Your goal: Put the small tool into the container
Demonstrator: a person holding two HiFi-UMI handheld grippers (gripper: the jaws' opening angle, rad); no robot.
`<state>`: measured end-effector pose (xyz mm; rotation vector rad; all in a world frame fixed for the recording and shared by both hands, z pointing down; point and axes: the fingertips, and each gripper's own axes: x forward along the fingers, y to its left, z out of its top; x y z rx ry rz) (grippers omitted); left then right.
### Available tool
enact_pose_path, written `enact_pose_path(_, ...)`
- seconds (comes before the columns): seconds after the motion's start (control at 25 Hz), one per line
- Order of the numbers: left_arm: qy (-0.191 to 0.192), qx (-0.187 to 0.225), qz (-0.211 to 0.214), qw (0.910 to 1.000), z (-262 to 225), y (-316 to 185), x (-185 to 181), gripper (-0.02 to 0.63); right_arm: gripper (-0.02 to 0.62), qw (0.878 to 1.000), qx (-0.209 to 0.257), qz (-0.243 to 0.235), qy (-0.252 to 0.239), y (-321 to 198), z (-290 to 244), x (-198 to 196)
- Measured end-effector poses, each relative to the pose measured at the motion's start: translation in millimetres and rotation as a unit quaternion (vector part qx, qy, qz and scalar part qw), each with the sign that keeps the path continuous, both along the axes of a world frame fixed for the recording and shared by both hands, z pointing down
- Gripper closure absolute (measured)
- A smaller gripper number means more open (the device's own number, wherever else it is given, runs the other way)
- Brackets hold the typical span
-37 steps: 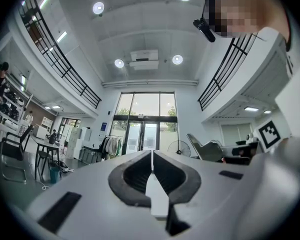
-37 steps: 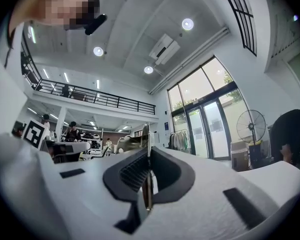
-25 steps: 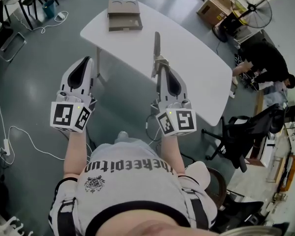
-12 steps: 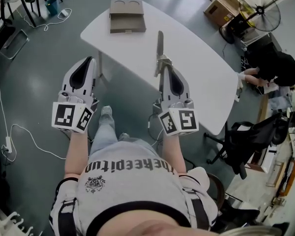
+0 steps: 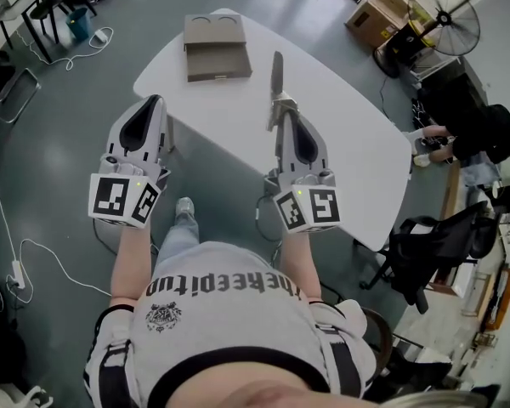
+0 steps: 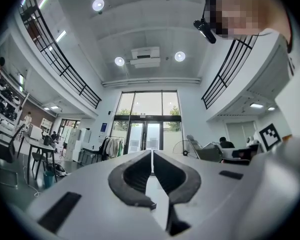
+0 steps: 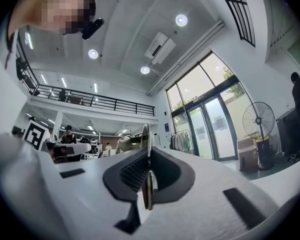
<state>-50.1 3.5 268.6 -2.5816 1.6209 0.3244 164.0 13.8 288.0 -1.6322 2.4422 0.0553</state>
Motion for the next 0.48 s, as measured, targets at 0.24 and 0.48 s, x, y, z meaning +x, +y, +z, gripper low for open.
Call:
enact_pose_path(0.24,-0.002,0.003,0.013,0.9999,-10.0,-58.1,-26.1,0.594,0.591,1.0,0.008,0.014,0.0,-52.7,-10.1,-26.0)
enact_pose_path(0.48,-0.004,0.006,0.024,0.9997,-14.7,-107.8,-53.7,0.594,0.591,1.0,0.01,0.027,-0.001,-97.1,-15.5,-53.1)
